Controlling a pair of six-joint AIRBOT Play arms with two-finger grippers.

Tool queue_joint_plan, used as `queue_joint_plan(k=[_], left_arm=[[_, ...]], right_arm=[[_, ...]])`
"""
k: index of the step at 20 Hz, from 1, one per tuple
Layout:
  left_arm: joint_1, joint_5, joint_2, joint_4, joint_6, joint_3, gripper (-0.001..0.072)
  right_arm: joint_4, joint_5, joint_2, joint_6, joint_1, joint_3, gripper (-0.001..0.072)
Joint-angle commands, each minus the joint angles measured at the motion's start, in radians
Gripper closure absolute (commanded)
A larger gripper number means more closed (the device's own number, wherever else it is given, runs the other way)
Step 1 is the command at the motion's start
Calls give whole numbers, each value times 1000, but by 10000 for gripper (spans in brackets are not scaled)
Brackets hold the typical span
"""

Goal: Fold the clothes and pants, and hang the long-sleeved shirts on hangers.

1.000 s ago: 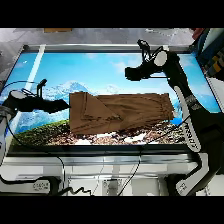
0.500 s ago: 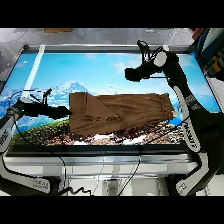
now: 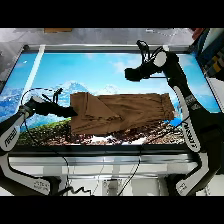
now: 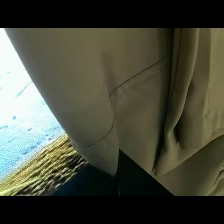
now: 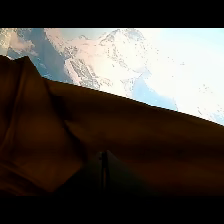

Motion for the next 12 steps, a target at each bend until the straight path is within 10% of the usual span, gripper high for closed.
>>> queue_joint_plan(k=[1, 6, 12], left_arm=[[-5, -50, 32, 95, -121, 36, 697], [-7, -388, 176, 500, -267, 275, 698], [-27, -483, 388, 543, -359, 487, 698]], right_arm=[[-2, 20, -1, -21, 1, 0, 681], [-3, 85, -1, -97, 0, 0, 680], [3, 87, -25, -97, 21, -1, 680]])
